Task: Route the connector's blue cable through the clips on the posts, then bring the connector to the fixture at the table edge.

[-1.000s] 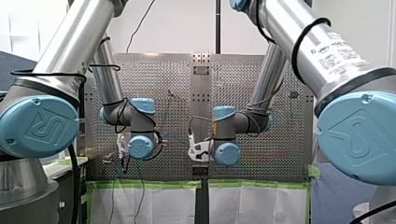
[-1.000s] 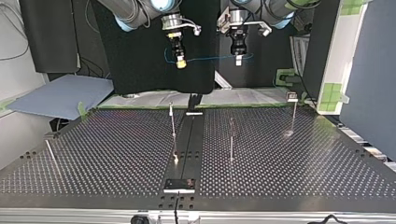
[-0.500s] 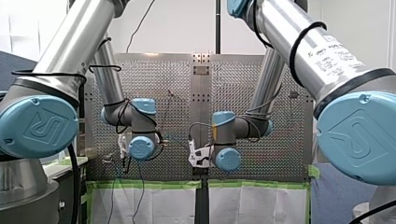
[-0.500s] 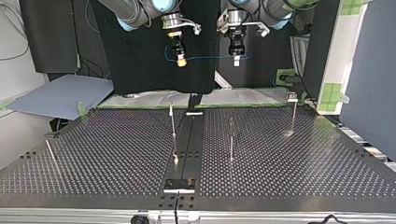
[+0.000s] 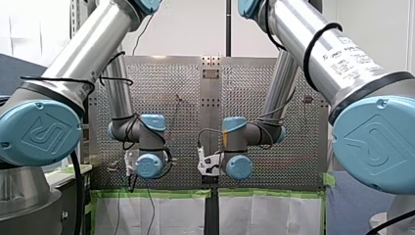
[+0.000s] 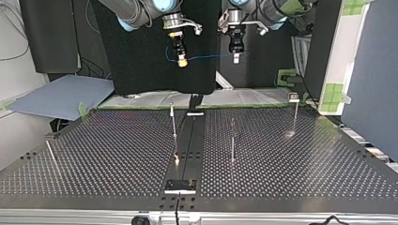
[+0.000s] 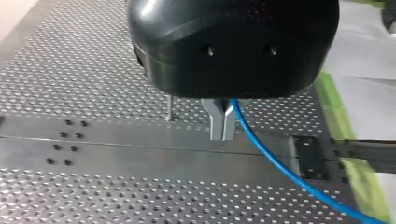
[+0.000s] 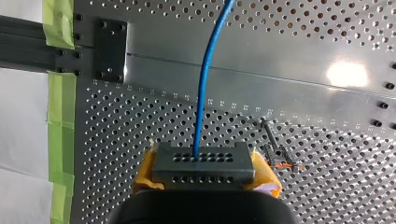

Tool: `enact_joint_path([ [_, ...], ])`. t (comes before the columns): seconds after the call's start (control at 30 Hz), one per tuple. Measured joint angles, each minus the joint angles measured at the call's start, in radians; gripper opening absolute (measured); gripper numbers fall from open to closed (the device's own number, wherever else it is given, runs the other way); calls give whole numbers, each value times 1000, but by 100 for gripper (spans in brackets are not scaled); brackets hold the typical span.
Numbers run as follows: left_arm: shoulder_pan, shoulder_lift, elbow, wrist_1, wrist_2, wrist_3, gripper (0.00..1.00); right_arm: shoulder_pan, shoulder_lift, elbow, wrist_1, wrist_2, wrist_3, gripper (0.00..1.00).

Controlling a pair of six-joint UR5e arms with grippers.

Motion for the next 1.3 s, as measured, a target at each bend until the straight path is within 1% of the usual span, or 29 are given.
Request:
enact_joint_path([
  [0.13, 0, -22, 0, 0, 0, 0, 2, 0, 0, 0, 0, 0, 0, 0],
  [0.3, 3, -28, -1, 3, -4, -4, 2, 0, 1, -1, 0, 0, 0, 0],
  [0.37, 7, -23, 3, 2, -8, -12, 2, -5, 3, -5, 5, 0, 2, 0],
  [0.4, 8, -17, 7, -4, -11, -20, 2, -12, 1, -12, 12, 0, 5, 0],
  [0.5, 11, 6, 13, -24, -16, -38, 2, -36, -17, -36, 36, 1, 24, 0],
  [0.6, 18, 32, 15, -50, -19, -48, 2, -63, -43, -63, 63, -2, 49, 0],
  [0.63, 20, 39, 15, -57, -20, -49, 2, -73, -54, -75, 75, -5, 61, 0],
  [0.73, 26, 64, 18, -82, -30, -56, 2, -92, -83, -104, 104, -20, 89, 0],
  [0.83, 31, 88, 30, -106, -44, -62, 2, -104, -111, -132, 132, -35, 103, 0],
  [1.03, 38, 137, 72, -155, -53, -69, 2, -119, -157, -176, 178, -68, 111, 0],
  [1.17, 42, 170, 102, -188, -54, -72, 2, -128, -190, -188, 211, -86, 112, 0],
  [1.3, 47, 199, 130, -216, -54, -76, 2, -137, -208, -202, 247, -116, 113, 0],
])
